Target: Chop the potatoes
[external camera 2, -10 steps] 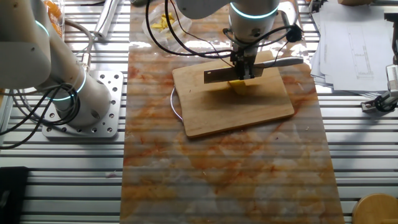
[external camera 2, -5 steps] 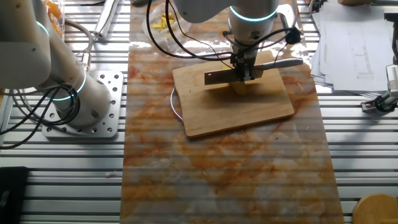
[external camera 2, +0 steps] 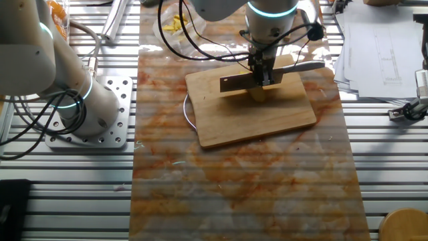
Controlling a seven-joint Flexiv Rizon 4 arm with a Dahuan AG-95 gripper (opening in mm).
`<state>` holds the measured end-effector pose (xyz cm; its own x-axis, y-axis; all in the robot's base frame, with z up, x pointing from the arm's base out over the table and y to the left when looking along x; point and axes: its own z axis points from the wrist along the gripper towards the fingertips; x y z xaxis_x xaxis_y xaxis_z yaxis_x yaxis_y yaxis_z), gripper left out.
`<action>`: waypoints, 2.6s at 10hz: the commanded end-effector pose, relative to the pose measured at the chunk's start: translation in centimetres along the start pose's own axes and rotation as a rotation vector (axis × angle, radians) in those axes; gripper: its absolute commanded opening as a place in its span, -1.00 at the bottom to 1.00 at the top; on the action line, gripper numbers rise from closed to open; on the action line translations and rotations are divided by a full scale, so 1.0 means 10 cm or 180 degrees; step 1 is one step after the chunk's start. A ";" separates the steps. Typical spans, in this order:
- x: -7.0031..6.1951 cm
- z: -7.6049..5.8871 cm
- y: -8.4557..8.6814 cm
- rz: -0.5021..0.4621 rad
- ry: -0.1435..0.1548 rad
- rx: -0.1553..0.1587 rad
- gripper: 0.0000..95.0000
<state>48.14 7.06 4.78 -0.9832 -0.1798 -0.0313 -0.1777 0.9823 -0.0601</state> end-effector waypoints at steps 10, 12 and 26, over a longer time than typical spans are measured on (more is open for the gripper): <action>0.02 -0.02 -0.05 0.0020 -0.0059 -0.0177 -1.00; 0.02 0.05 -0.04 0.0021 -0.0063 -0.0128 -1.00; 0.02 0.06 -0.04 0.0032 0.0077 -0.0168 -1.00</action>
<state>48.04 6.55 4.68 -0.9855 -0.1692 -0.0103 -0.1691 0.9855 -0.0142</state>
